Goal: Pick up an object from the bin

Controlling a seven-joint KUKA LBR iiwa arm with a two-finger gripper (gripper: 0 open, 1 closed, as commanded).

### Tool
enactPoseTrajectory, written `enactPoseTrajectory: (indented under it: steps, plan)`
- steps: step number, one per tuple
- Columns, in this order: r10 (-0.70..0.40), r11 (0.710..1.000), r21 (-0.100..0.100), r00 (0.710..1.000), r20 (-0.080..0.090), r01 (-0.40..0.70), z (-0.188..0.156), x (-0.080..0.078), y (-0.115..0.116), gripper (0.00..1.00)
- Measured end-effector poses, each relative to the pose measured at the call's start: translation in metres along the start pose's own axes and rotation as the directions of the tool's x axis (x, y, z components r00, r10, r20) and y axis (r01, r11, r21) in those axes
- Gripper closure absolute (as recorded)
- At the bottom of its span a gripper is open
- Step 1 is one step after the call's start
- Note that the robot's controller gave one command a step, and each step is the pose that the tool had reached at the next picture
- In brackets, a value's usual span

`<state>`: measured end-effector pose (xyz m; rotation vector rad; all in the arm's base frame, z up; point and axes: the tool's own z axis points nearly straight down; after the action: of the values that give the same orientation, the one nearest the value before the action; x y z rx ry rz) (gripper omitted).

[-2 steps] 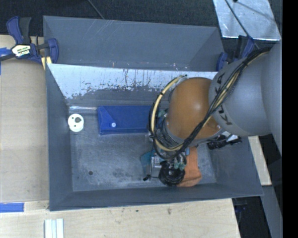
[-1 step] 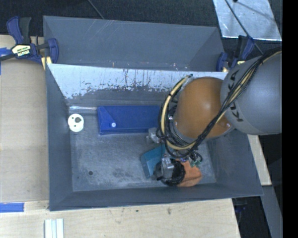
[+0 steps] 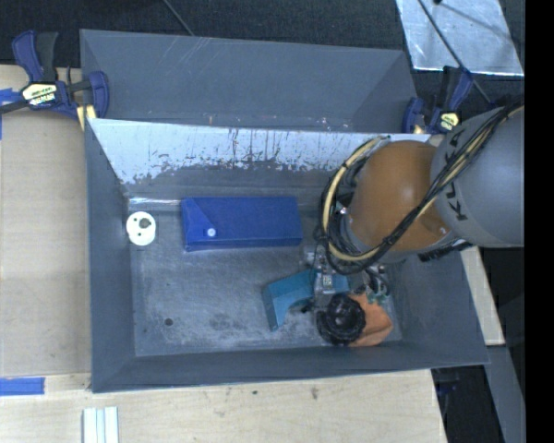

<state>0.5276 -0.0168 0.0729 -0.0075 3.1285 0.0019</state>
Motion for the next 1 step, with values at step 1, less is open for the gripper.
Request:
enactPoseTrajectory:
  steps: [1]
  plan:
    - [0.000, 1.000, 0.000, 1.000, 0.000, 0.000, 0.0000, 0.0000, 0.0001, 1.00]
